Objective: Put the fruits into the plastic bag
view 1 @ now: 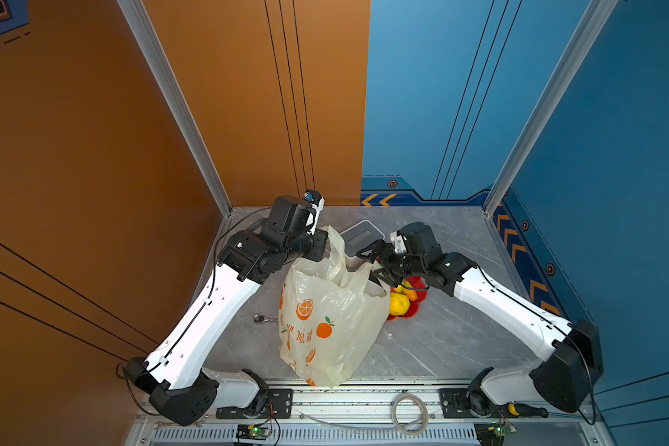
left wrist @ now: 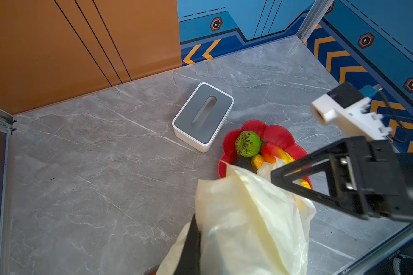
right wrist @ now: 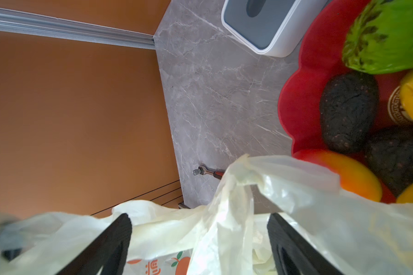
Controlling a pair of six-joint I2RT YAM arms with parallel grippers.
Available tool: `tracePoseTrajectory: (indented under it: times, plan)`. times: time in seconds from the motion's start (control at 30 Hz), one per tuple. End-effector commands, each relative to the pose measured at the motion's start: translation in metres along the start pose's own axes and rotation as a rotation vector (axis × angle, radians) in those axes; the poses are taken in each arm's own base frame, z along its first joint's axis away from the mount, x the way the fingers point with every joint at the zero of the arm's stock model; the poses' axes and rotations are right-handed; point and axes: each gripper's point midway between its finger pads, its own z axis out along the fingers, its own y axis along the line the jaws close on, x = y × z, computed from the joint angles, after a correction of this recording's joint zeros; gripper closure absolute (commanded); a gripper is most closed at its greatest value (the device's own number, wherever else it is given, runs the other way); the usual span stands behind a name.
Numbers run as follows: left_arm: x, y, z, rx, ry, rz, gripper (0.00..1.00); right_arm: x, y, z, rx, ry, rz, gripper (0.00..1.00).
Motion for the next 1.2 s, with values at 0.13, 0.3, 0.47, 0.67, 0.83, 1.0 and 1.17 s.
tracePoseTrajectory:
  times: [0.13, 0.3, 0.47, 0.67, 0.83, 1.0, 1.17]
  plan:
    - [-0.007, -0.003, -0.011, 0.003, -0.040, -0.002, 1.00, 0.007, -0.034, 0.007, 0.056, -0.031, 0.071, 0.12]
    - [-0.002, -0.004, -0.012, 0.009, -0.033, -0.006, 1.00, -0.009, -0.042, 0.028, 0.055, -0.027, 0.099, 0.13]
    - [0.000, -0.005, -0.017, 0.025, -0.038, -0.021, 1.00, -0.020, -0.038, 0.045, 0.045, -0.026, 0.101, 0.17]
    - [0.001, -0.001, -0.022, 0.024, -0.046, -0.035, 1.00, -0.028, -0.031, 0.058, 0.018, -0.027, 0.108, 0.35]
    - [0.005, 0.014, -0.025, -0.010, -0.050, -0.063, 1.00, -0.032, -0.017, 0.052, -0.025, -0.044, 0.103, 0.72]
    - [0.007, 0.050, -0.041, -0.142, -0.087, -0.139, 1.00, -0.036, 0.019, 0.017, -0.060, -0.101, -0.008, 0.99]
    - [0.008, 0.081, -0.063, -0.247, -0.139, -0.212, 1.00, -0.031, 0.078, -0.027, -0.145, -0.116, -0.213, 1.00]
